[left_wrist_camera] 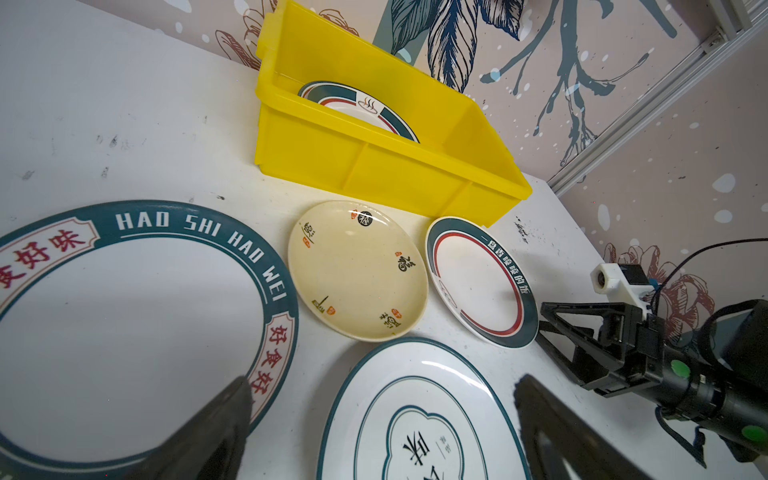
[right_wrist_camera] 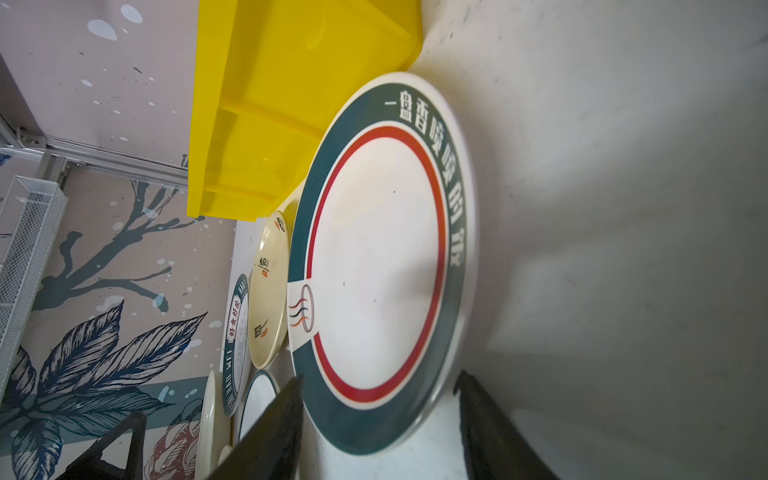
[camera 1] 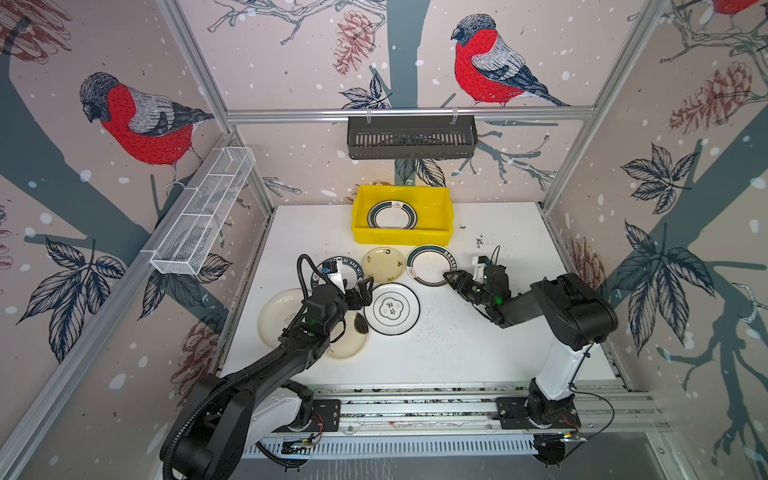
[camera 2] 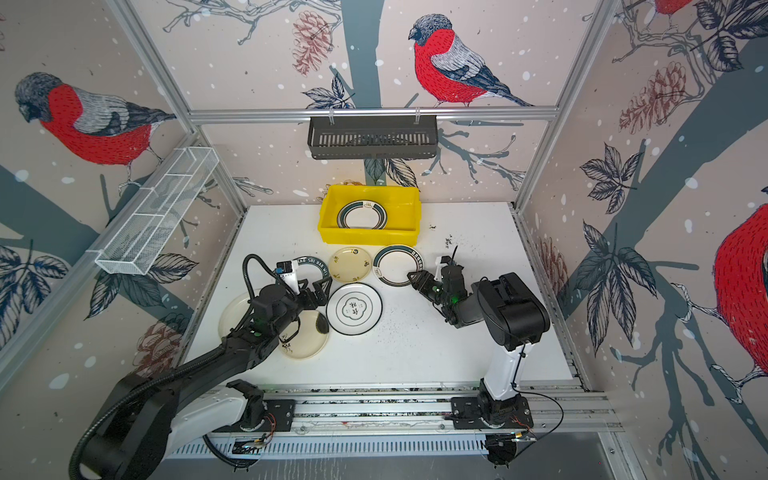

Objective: Place the plates into the plastic bin on the countertop
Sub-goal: 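Pinch the green-rimmed plate's edge with the right gripper and tilt it up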

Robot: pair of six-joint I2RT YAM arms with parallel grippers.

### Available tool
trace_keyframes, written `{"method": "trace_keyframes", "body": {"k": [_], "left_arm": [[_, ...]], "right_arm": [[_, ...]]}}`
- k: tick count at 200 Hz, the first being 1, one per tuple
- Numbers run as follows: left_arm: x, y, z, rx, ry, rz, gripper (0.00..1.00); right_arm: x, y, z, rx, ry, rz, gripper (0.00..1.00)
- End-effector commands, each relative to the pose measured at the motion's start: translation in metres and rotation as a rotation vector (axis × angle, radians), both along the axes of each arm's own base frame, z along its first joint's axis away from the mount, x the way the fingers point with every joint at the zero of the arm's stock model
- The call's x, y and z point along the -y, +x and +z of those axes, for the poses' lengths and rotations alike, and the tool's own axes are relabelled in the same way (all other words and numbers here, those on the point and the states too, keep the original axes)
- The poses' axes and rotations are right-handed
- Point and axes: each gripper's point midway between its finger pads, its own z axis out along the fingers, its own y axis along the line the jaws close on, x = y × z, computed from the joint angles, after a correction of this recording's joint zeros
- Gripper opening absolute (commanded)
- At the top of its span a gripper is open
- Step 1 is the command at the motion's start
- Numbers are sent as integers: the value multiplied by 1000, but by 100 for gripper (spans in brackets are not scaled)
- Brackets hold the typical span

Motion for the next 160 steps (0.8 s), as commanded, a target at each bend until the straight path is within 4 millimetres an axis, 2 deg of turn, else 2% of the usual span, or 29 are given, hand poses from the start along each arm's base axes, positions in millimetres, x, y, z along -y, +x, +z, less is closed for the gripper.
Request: {"method": "trace_keyframes", "body": {"k": [1, 24, 42, 71, 88, 113, 160], "left_arm": [[4, 1, 10, 37, -35, -12, 97], [5, 1, 9, 32, -37, -18, 97], [6, 2, 8, 28, -38, -20, 97], [5, 1, 8, 33, -38, -20, 97], [5, 1, 8, 35, -40, -18, 97], [5, 2, 6, 30, -38, -19, 97], [6, 1, 6, 31, -43, -23, 97]], "right_arm": [[1, -3, -20, -87, 5, -16, 52], [2, 0, -25, -103, 6, -25, 46], [5, 1, -29, -110, 2, -33, 37], [10, 4, -37, -131, -4, -51, 30], [15, 5, -35, -112, 16, -67, 26], [20, 5, -37, -122, 31, -82, 11], [30, 6, -33, -109, -1, -106, 3]]}}
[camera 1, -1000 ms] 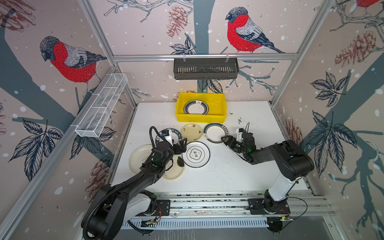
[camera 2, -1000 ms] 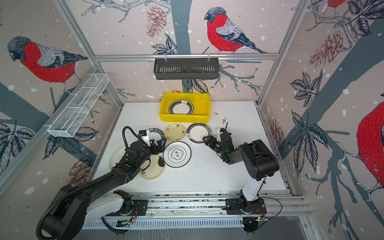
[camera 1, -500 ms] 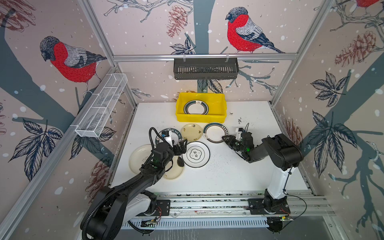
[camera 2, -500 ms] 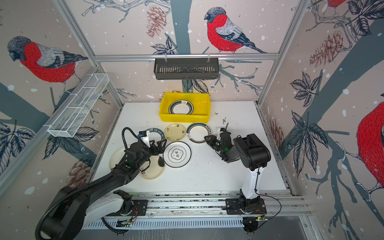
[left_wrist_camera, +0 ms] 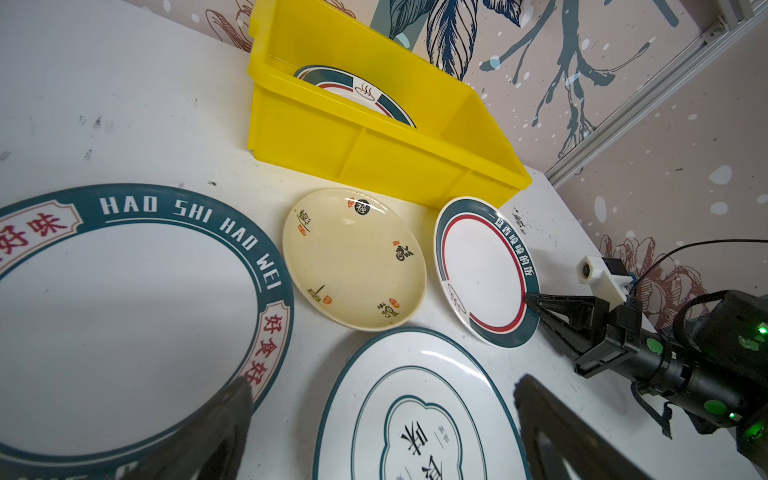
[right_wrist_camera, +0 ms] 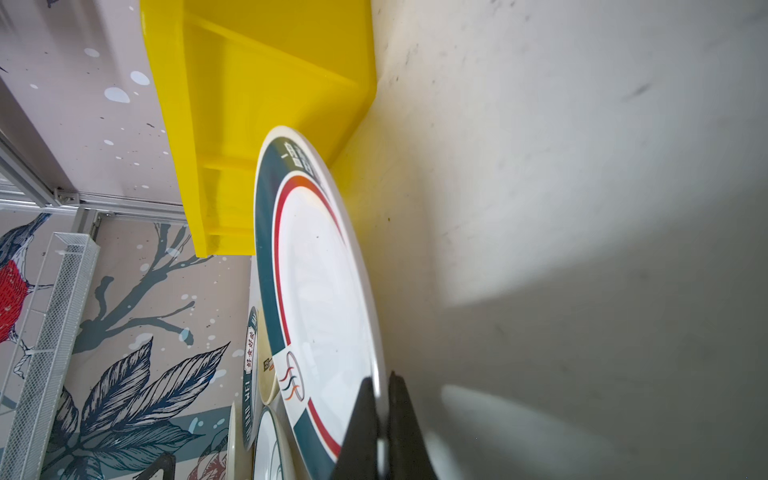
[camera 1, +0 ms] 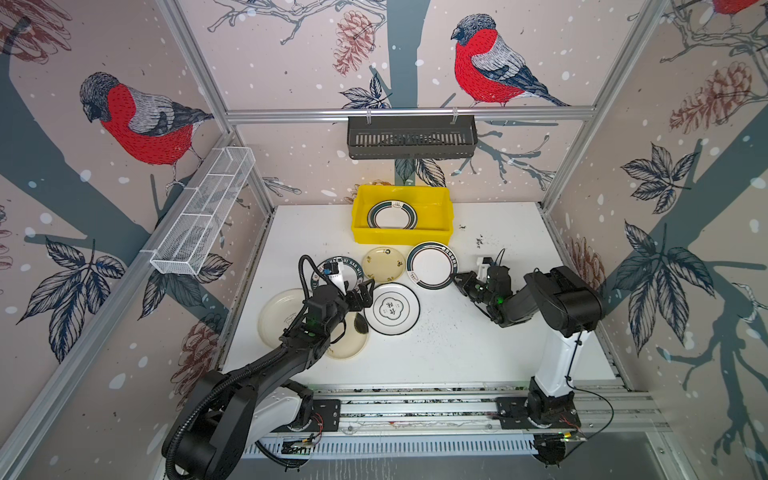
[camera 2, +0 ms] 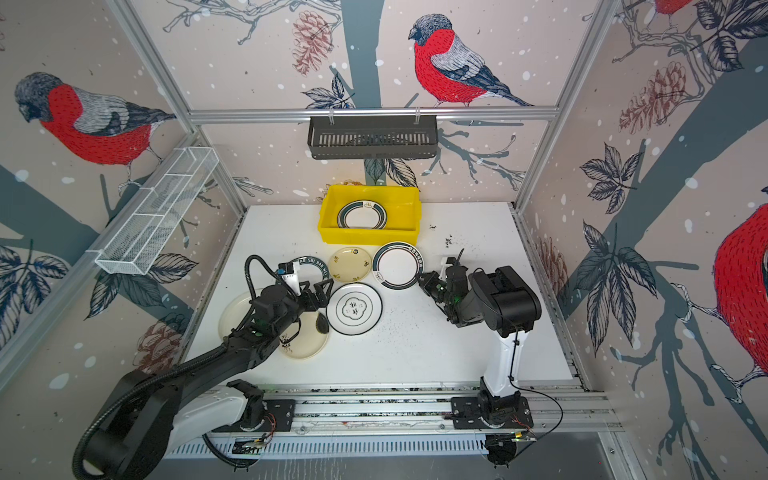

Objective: Place the plates into the plastic bin on the countertop
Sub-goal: 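Pinch the green-rimmed plate's edge with the right gripper and tilt it up, then carry the upright plate toward the left gripper while the left gripper grasps its rim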

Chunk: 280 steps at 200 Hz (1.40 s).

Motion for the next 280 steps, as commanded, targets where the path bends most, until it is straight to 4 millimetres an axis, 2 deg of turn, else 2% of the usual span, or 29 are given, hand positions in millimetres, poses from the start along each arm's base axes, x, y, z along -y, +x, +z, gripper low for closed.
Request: {"method": "trace_keyframes", "body": {"k": [1, 26, 69, 95, 122, 152, 177, 207, 245, 280], "left_arm": [[3, 3, 13, 50, -35, -4, 97], [4, 3, 13, 49, -41, -10, 97], [6, 1, 15, 55, -57, -23, 97], [13, -3, 20, 84, -98, -67, 97], [21, -3, 15, 62, -115, -104, 97], [24, -2, 11, 46, -114, -116, 97], [23, -1, 11, 48, -110, -110, 97], [23, -1, 9, 45, -106, -109, 97], [24, -1, 8, 39, -112, -112, 97], [28, -1, 4, 20, -128, -127, 97]], "right_arm": [[11, -8, -22, -81, -70, -28, 3], [16, -11, -18, -82, -70, -37, 2], [26, -30, -6, -64, -77, -63, 1], [33, -44, 2, -56, -87, -86, 0], [46, -52, 12, -38, -165, -118, 0], [62, -60, 29, -7, -267, -163, 0], [70, -66, 50, 38, -286, -191, 0], [73, -76, 74, 100, -278, -206, 0], [79, -85, 88, 131, -279, -227, 0], [72, -89, 97, 157, -234, -204, 0]]}}
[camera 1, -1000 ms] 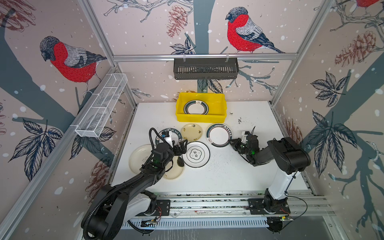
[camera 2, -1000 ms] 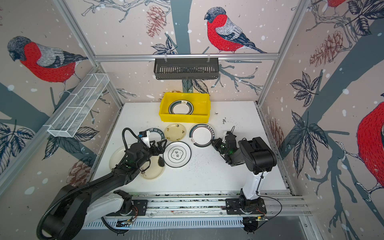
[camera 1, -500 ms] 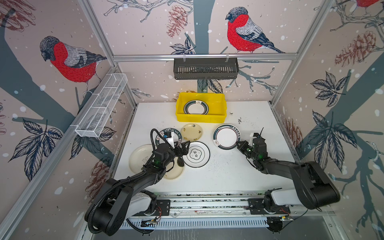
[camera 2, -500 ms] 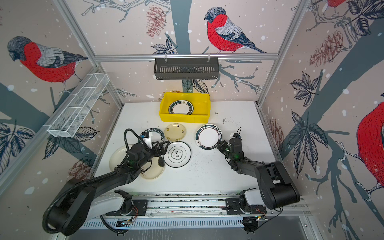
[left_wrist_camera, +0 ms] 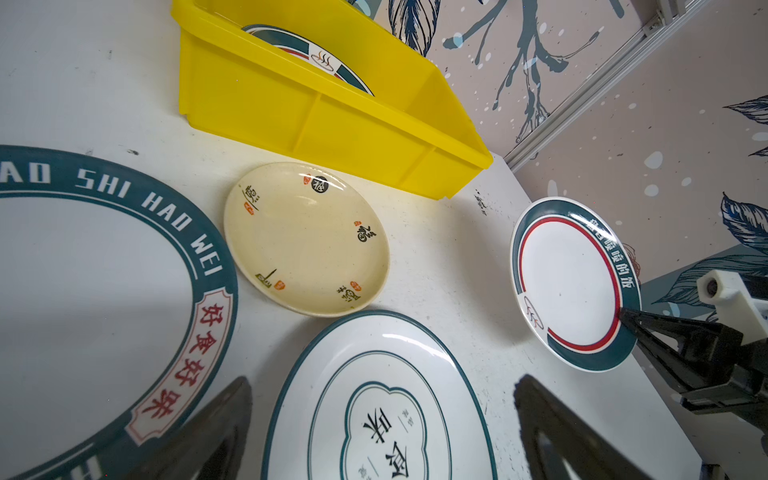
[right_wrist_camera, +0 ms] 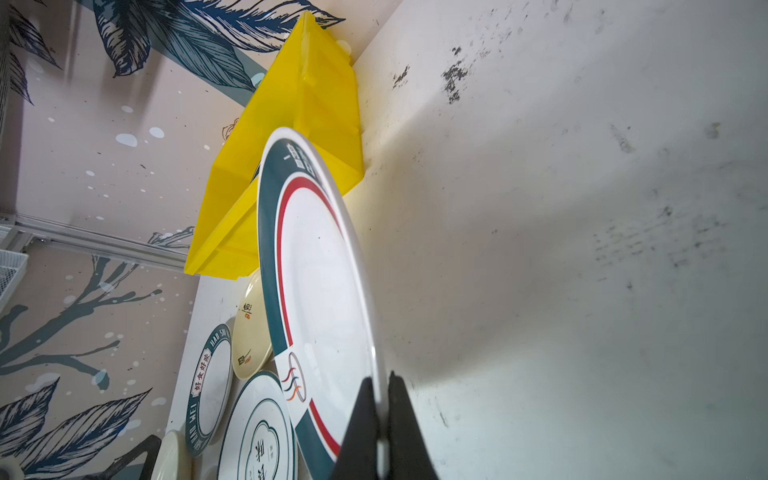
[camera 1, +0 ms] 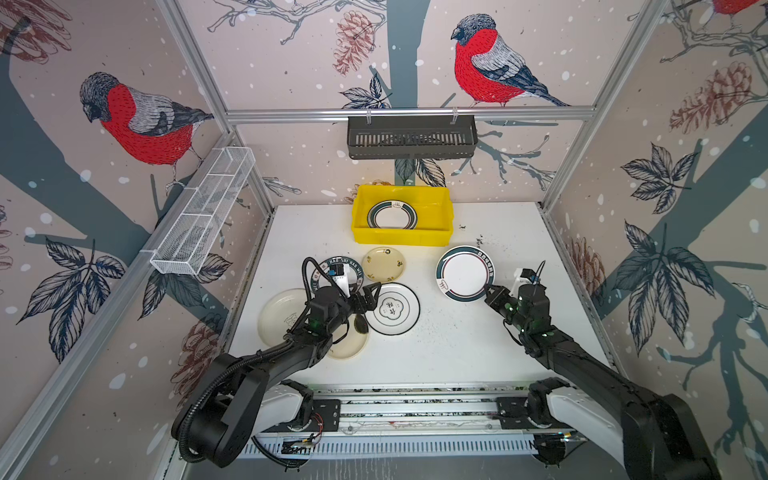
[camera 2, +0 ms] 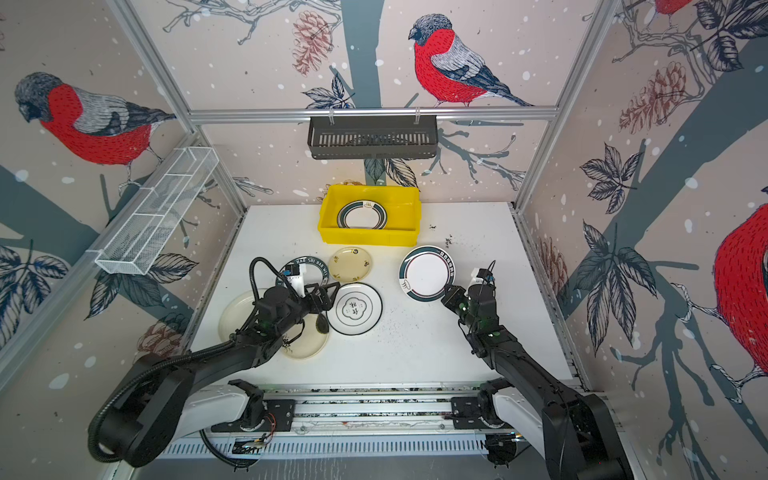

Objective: Place the plates into the plastic bin on the countertop
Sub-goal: 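Carry the upright plate toward the left gripper while the left gripper grasps its rim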

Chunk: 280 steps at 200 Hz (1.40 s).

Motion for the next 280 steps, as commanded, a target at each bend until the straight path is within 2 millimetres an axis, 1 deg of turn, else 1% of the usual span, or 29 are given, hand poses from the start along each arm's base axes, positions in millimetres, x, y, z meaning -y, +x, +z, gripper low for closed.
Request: {"method": "trace_keyframes", "body": {"k": [1, 22, 68, 96, 116, 145, 183, 198, 206, 207, 211, 244, 262, 280], "left_arm": [[5, 4, 14, 37, -47, -14, 97], [8, 4, 12, 28, -56, -27, 97], [17, 3, 10, 13, -73, -72, 97], [24, 3, 8, 1, -82, -105, 97], [29, 1, 9, 1, -94, -133, 95], [37, 1, 8, -9, -106, -178, 90], [41, -1, 8, -18, -119, -200, 85], [43, -1, 7, -24, -120, -212, 83], [46, -1, 8, -27, -123, -229, 80], [47, -1, 8, -27, -124, -232, 79], [48, -2, 8, -27, -124, -240, 78], [59, -5, 6, -40, -136, -306, 65], [61, -5, 8, -33, -147, -317, 56], [60, -5, 7, -34, -142, -311, 51]], "right_arm": [[-5, 0, 7, 28, 29, 14, 0], [-17, 0, 17, 61, 68, 65, 0], [-48, 1, 41, 121, 82, 160, 0], [-69, 0, 55, 154, 93, 222, 0], [-86, 0, 60, 157, 96, 263, 0], [-107, 1, 54, 123, 100, 317, 0], [-136, 1, 57, 124, 111, 388, 0], [-143, 1, 56, 117, 109, 402, 0], [-145, 1, 59, 121, 117, 407, 0], [-147, 1, 53, 106, 114, 411, 0], [-148, 1, 51, 99, 115, 415, 0], [-158, -1, 46, 84, 140, 445, 0], [-162, -1, 45, 80, 139, 452, 0], [-165, -1, 44, 79, 135, 460, 0]]}}
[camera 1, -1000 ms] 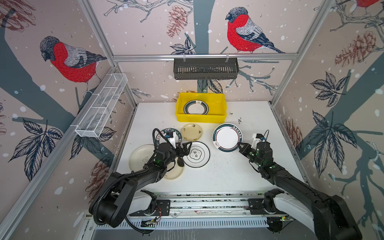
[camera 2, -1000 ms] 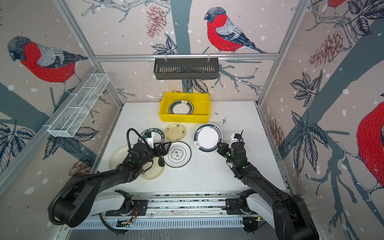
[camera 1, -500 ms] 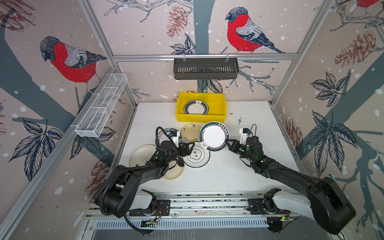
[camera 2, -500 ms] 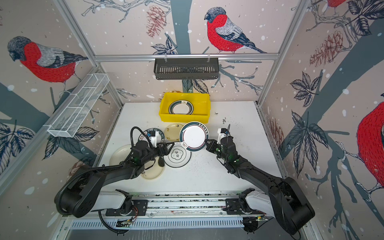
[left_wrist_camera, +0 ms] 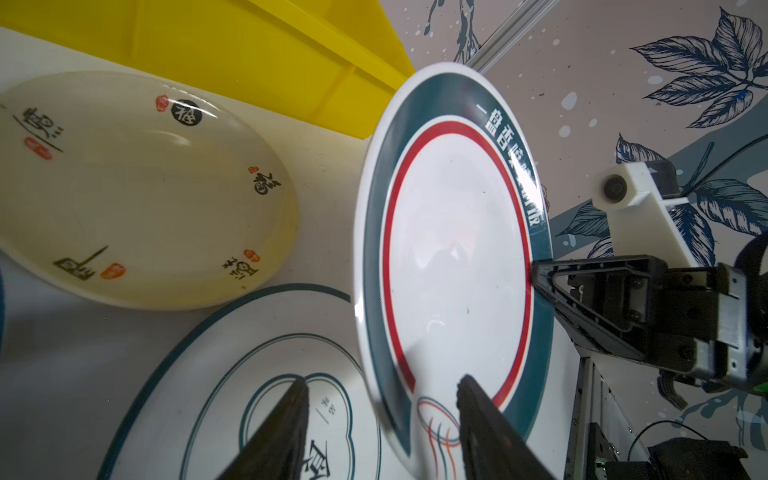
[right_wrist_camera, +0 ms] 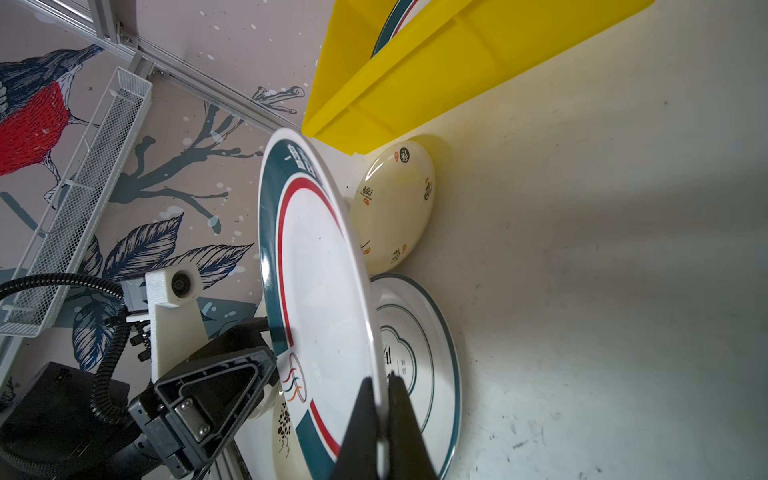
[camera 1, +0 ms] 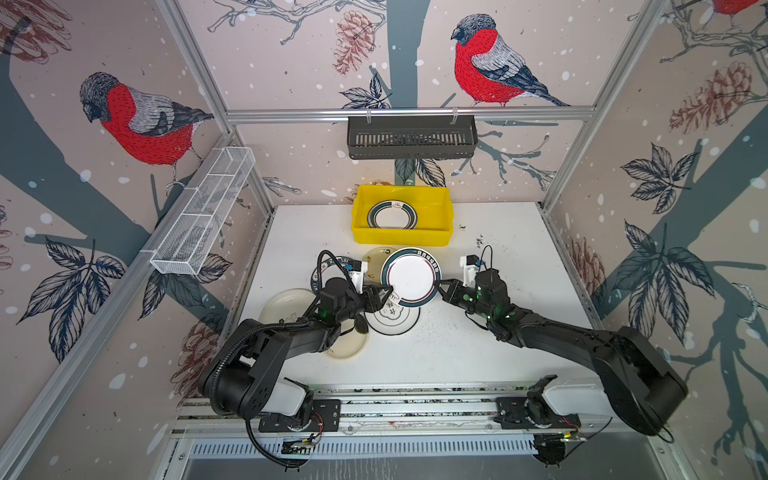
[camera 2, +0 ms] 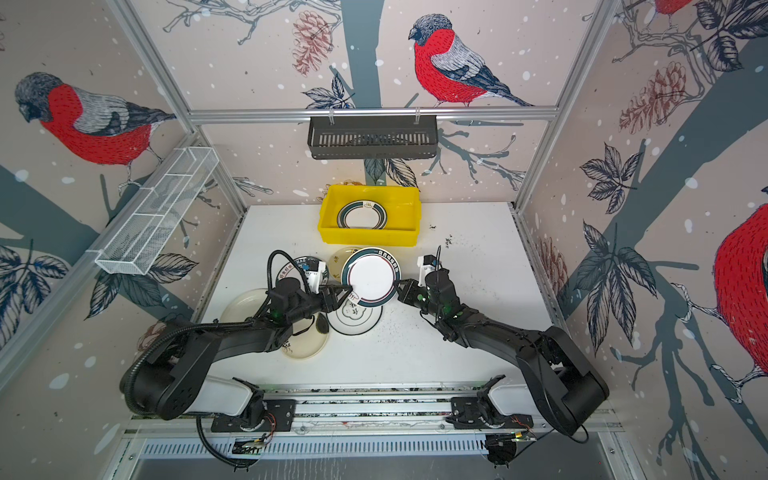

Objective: Place the plates into the plastic bin on the countertop
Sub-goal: 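Carry the upright plate toward the left gripper while the left gripper grasps its rim, then lift the plate toward the yellow bin with the left gripper while the right gripper withdraws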

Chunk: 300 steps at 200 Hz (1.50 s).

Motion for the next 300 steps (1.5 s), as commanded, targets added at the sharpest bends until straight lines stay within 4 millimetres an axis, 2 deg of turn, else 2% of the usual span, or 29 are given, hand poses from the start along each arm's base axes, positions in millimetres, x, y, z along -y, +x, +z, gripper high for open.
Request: {"method": "trace_keyframes", "body": {"k": [1, 36, 58, 87, 122, 136, 165, 183, 234, 270, 288, 292, 300], "left_arm": [[5, 2, 17, 55, -39, -23, 51], [5, 2, 16, 54, -35, -22, 35], [4, 3, 14, 53, -26, -16, 17], [4, 3, 15, 55, -29, -16, 4], [5, 3, 14, 50, -26, -18, 0], [4, 3, 14, 50, -24, -16, 0], [4, 3, 15, 55, -17, -13, 0], [1, 4, 15, 63, -6, -1, 0], [-3, 6, 14, 73, 28, 19, 0], [-7, 7, 16, 92, 56, 35, 0], [-11, 10, 18, 108, 75, 62, 0], [-12, 11, 18, 109, 80, 66, 0], [-14, 12, 19, 111, 85, 80, 0]], "right_arm": [[-9, 5, 21, 66, 53, 19, 0], [-13, 6, 19, 57, 40, 29, 0], [-17, 7, 17, 53, 35, 41, 0], [-20, 8, 14, 45, 25, 49, 0], [-24, 11, 12, 37, 9, 54, 2], [-23, 12, 11, 34, 6, 50, 10], [-21, 13, 8, 28, -12, 35, 54], [-18, 13, 4, 22, -30, 27, 72], [-5, 13, 6, 29, -88, -19, 90], [11, 13, 17, 74, -150, -65, 93], [19, 11, 14, 82, -170, -93, 95], [21, 10, 23, 105, -158, -99, 95], [24, 8, 24, 115, -163, -103, 95]]}}
